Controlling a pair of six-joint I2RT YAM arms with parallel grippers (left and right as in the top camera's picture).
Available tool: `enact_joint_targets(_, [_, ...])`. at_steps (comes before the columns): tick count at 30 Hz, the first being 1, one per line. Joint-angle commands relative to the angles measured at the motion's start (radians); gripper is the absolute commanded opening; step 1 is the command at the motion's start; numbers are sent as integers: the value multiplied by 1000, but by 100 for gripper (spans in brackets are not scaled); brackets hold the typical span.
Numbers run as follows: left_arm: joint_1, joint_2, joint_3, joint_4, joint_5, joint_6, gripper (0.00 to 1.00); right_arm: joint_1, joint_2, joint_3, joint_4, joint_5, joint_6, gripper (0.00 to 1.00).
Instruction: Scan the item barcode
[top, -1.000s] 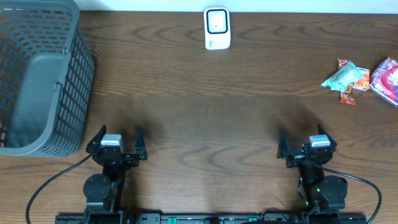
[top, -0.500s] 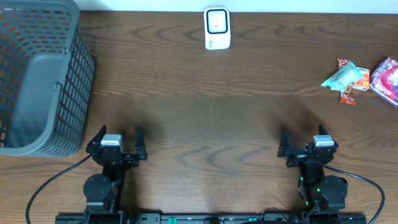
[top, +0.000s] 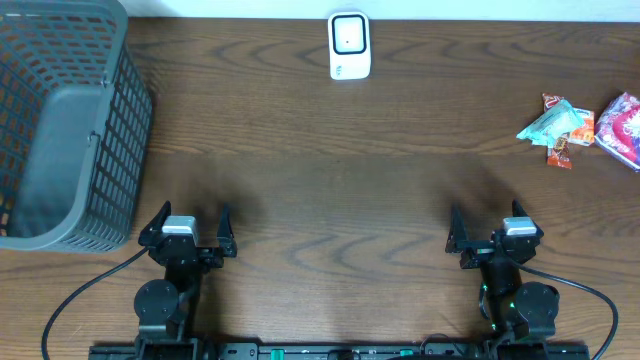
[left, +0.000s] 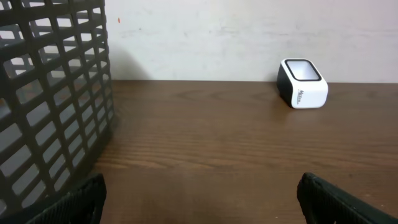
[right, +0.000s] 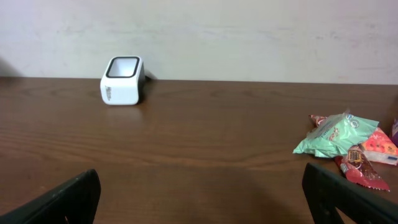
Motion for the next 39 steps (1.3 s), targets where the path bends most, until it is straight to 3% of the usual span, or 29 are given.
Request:
enact_joint_targets(1, [5,-6,-14,-40,17,13,98,-5,-6,-1,-4,-5,-11,99])
enact_joint_targets(39, [5,-6,-14,-40,18,13,98,-4,-6,-1,-4,-5,-11,99])
